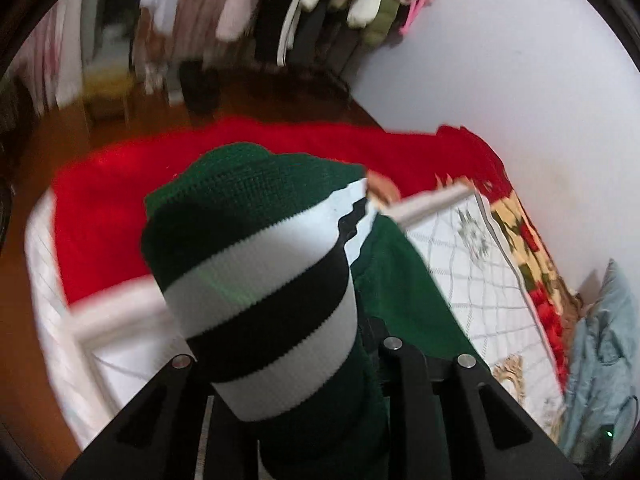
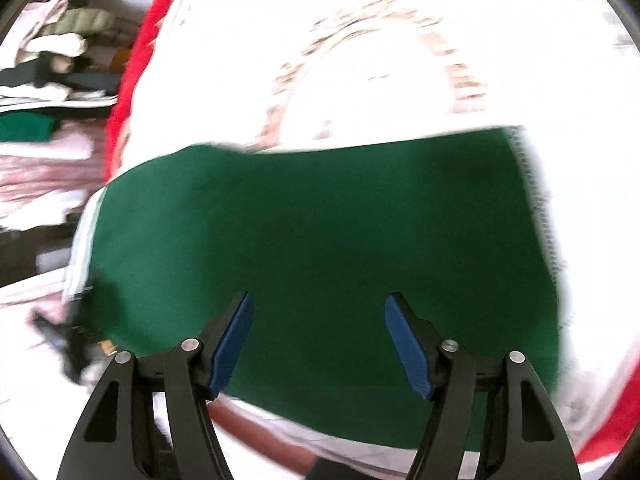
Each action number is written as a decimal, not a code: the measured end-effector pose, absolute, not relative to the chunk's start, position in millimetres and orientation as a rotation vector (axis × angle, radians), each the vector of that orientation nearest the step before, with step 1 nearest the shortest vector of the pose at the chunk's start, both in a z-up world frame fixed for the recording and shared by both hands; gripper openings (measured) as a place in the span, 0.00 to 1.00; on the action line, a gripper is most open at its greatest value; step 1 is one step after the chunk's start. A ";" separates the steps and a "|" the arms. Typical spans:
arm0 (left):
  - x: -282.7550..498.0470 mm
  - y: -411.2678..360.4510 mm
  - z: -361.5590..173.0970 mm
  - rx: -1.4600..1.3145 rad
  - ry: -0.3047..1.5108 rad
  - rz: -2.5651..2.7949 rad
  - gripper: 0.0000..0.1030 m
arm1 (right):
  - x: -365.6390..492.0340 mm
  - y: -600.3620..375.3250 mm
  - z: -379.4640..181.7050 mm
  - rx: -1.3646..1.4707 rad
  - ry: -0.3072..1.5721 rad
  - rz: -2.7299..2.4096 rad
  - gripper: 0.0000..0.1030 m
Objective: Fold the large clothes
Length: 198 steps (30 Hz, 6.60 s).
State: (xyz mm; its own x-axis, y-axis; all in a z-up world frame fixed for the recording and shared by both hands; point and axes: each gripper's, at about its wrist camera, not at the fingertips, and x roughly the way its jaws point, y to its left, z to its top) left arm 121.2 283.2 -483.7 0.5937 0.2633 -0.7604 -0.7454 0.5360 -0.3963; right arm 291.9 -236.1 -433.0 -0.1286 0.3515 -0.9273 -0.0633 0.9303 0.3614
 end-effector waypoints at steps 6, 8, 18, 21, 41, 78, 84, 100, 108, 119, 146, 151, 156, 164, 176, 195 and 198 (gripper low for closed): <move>102.6 264.3 -441.4 -0.651 0.643 0.704 0.18 | 262.6 -301.7 -454.5 0.254 1.723 0.220 0.69; 112.6 238.6 -430.5 -0.588 0.643 0.680 0.18 | 252.0 -313.4 -467.1 0.271 1.744 0.214 0.69; 178.6 26.3 -416.1 -0.404 0.759 0.181 0.18 | 206.9 -374.9 -527.6 0.489 1.824 0.217 0.69; 183.6 -41.7 -442.5 -0.389 0.854 0.010 0.17 | 201.6 -393.1 -536.8 0.562 1.832 0.226 0.69; 162.7 -137.4 -508.2 -0.251 1.238 -0.136 0.81 | 208.2 -475.3 -496.3 0.687 1.767 0.224 0.69; 147.3 -0.8 -523.1 -0.171 1.239 0.378 0.97 | 245.5 -385.8 -452.2 0.771 1.675 0.457 0.72; 172.5 -4.2 -557.5 -0.168 1.365 0.369 0.97 | 219.1 -379.0 -497.1 0.648 1.779 0.424 0.19; 188.2 5.9 -543.1 -0.063 1.355 0.453 0.97 | 192.6 -440.2 -465.9 0.717 1.760 0.253 0.14; 205.9 -2.4 -577.4 0.030 1.346 0.434 1.00 | 243.2 -455.0 -429.0 0.797 1.506 0.380 0.77; 200.2 26.8 -571.2 -0.280 1.361 0.428 1.00 | 271.6 -429.9 -450.6 0.872 1.419 0.415 0.10; 158.5 -50.6 -542.1 0.003 1.486 0.369 1.00 | 116.7 -454.6 -450.9 0.770 1.831 0.263 0.07; 157.5 -45.5 -540.5 0.013 1.492 0.379 1.00 | 128.5 -481.8 -410.5 0.640 1.679 0.111 0.07; 162.6 -44.4 -541.3 0.013 1.496 0.373 1.00 | 141.9 -510.1 -453.8 0.686 1.778 0.040 0.08; 193.4 -46.3 -535.6 -0.013 1.446 0.363 1.00 | 182.3 -496.1 -398.1 0.586 1.677 0.184 0.67; 256.9 -47.7 -542.2 -0.015 1.394 0.340 1.00 | 276.6 -460.4 -394.4 0.521 1.512 0.291 0.67; 280.2 -18.6 -542.1 -0.090 1.391 0.386 1.00 | 308.7 -437.1 -449.9 0.564 1.577 0.174 0.15; 287.8 -3.2 -534.0 -0.135 1.365 0.404 1.00 | 310.1 -443.8 -434.6 0.633 1.550 0.222 0.22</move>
